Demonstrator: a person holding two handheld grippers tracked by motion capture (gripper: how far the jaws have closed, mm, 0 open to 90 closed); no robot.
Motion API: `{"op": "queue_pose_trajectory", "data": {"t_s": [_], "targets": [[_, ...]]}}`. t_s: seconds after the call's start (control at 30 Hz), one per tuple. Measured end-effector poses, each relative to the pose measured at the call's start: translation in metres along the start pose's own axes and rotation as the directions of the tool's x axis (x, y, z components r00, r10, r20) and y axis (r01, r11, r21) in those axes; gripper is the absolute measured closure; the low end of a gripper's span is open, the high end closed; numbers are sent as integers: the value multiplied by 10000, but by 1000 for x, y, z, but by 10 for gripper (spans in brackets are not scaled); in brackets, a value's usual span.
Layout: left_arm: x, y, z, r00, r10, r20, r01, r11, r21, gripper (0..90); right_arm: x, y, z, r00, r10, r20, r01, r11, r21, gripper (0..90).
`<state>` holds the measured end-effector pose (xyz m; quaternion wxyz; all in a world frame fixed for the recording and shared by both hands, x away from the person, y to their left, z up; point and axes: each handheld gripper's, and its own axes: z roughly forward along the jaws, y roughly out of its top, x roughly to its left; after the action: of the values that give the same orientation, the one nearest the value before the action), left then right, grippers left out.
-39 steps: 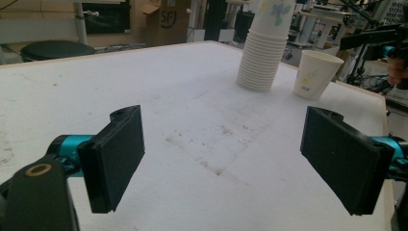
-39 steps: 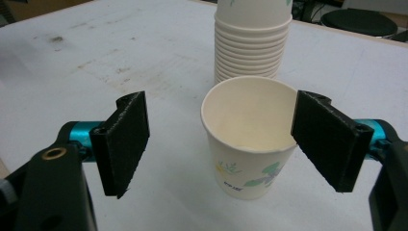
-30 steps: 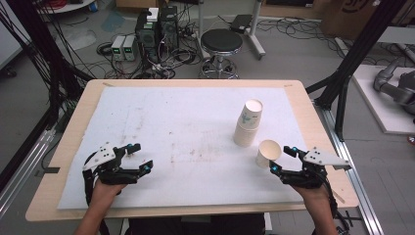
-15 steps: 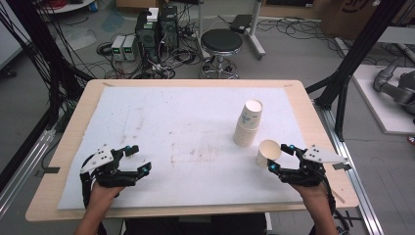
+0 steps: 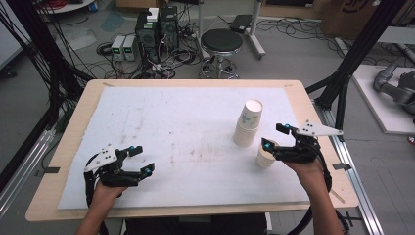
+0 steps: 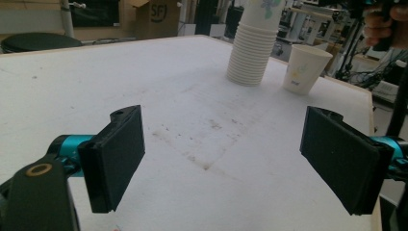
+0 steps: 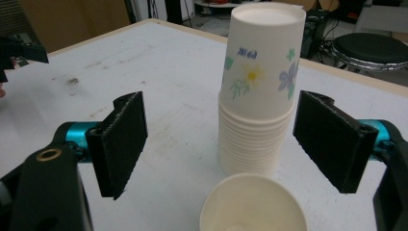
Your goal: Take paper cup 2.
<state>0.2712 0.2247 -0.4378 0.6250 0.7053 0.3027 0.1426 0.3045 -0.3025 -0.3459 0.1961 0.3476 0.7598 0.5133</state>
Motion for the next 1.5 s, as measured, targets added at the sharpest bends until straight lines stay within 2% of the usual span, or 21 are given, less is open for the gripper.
{"op": "queue_pose_trajectory", "data": {"t_s": [0.1, 0.33, 0.6, 0.77, 1.23, 1.33, 1.4, 1.5], "targets": [[-1, 0, 1, 9999, 73, 70, -73, 10000, 45, 157, -4, 11, 7, 9999, -64, 86, 63, 9999, 127, 200], [-1, -1, 0, 9999, -81, 128, 80, 10000, 10, 157, -18, 30, 25, 9998, -34, 219, 24, 9989, 459, 200], [0, -1, 0, 9998, -129, 139, 129, 9999, -2, 157, -27, 41, 47, 9993, 30, 371, -69, 9942, 1074, 200], [1, -1, 0, 9998, -123, 157, 123, 9999, -4, 157, -31, 46, 57, 9990, 86, 440, -138, 9929, 1185, 200], [2, -1, 1, 9998, -125, 158, 124, 9999, 59, 157, -32, 56, 80, 9994, -71, 333, 11, 9840, 1783, 202], [2, -2, 1, 9998, -114, 151, 113, 9999, 94, 158, -32, 60, 84, 9997, -87, 235, 45, 9843, 1765, 208], [2, -2, 0, 9998, -166, 147, 165, 9998, 90, 158, -31, 62, 86, 9996, -110, 243, 63, 9826, 1858, 260], [3, -2, 0, 9998, -190, 108, 189, 9998, 30, 158, -31, 63, 88, 9997, -96, 241, 49, 9824, 1869, 289]]}}
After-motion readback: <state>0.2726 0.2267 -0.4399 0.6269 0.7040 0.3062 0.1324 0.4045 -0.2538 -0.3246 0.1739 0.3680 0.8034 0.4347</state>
